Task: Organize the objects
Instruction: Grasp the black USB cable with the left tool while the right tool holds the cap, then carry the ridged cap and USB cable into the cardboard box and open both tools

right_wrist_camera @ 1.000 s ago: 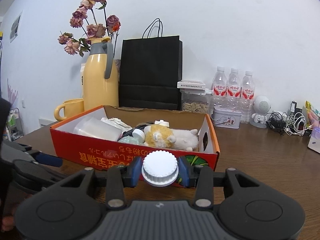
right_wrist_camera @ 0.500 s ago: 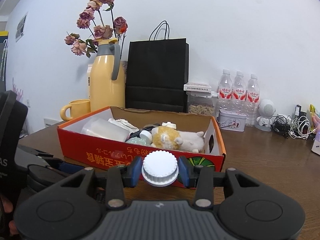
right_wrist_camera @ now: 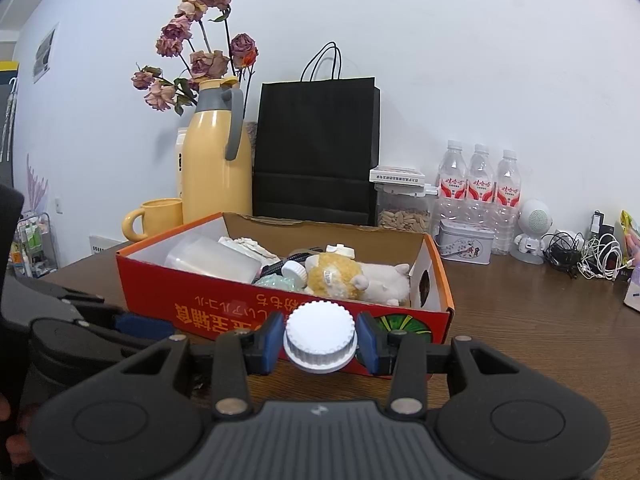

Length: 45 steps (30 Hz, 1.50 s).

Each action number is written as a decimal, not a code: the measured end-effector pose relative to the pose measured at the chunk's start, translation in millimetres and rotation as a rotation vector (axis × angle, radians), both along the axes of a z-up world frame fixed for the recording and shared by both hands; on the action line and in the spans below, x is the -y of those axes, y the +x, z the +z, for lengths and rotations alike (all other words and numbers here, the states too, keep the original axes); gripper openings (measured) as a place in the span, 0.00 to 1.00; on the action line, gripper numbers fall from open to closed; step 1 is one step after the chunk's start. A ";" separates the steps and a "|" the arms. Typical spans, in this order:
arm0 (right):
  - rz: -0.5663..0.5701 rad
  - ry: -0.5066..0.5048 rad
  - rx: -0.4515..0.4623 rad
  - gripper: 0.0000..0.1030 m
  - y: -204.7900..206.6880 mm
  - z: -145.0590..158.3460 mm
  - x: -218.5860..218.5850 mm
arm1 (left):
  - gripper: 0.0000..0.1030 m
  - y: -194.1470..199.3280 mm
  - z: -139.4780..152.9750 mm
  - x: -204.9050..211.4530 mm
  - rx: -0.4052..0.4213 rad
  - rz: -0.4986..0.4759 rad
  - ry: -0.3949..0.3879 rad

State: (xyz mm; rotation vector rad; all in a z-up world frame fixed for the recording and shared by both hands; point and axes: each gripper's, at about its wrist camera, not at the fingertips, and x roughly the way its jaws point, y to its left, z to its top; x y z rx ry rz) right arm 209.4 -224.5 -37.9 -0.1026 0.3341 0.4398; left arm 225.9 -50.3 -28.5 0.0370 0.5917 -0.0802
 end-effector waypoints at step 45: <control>0.022 0.017 0.017 0.38 -3.6 2.0 1.6 | 0.13 -11.0 6.0 2.5 0.030 -0.069 -0.028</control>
